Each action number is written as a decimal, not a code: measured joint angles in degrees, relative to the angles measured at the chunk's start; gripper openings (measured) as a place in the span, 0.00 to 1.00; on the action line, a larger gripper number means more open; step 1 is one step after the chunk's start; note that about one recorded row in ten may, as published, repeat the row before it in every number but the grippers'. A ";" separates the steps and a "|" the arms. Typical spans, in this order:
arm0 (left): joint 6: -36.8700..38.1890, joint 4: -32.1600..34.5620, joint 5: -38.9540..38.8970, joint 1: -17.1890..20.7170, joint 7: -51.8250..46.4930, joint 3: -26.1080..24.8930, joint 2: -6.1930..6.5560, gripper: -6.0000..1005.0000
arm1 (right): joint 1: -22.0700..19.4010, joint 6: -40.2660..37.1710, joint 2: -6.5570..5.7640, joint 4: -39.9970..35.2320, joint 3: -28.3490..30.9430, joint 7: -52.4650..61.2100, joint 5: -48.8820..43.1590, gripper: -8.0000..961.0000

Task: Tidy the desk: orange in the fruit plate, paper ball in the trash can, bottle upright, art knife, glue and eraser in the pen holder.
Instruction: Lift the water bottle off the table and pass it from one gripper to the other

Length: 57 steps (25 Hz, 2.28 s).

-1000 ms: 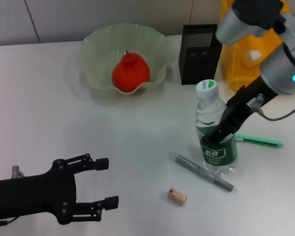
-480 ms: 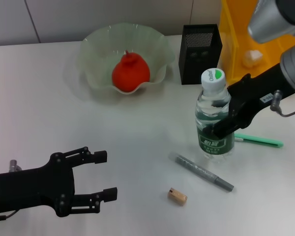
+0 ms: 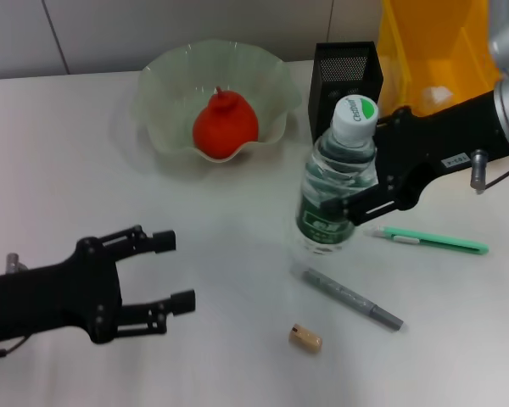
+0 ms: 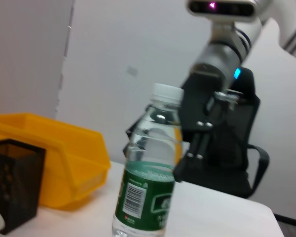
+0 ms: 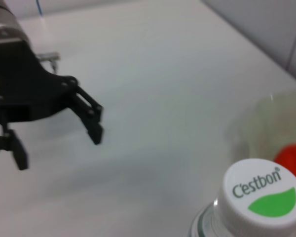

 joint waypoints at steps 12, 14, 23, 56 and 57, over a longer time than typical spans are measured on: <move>0.53 0.60 -0.08 -3.59 -4.11 -4.20 -0.06 0.85 | -0.89 6.45 -0.06 12.66 0.94 -16.95 9.78 0.83; 0.58 0.75 -0.09 -4.61 -5.07 -4.35 -0.10 0.85 | -0.14 6.71 -0.10 13.83 0.94 -17.69 9.98 0.83; -0.05 1.42 -0.09 -7.85 -7.17 -4.40 -0.71 0.85 | 6.01 7.00 -0.64 21.19 0.64 -19.01 9.25 0.83; -7.81 2.63 -4.96 -10.56 -5.79 -0.81 -2.08 0.85 | 20.99 11.53 -0.55 40.93 0.23 -23.50 6.32 0.83; -7.81 2.63 -4.96 -10.56 -5.79 -0.81 -2.08 0.85 | 20.99 11.53 -0.55 40.93 0.23 -23.50 6.32 0.83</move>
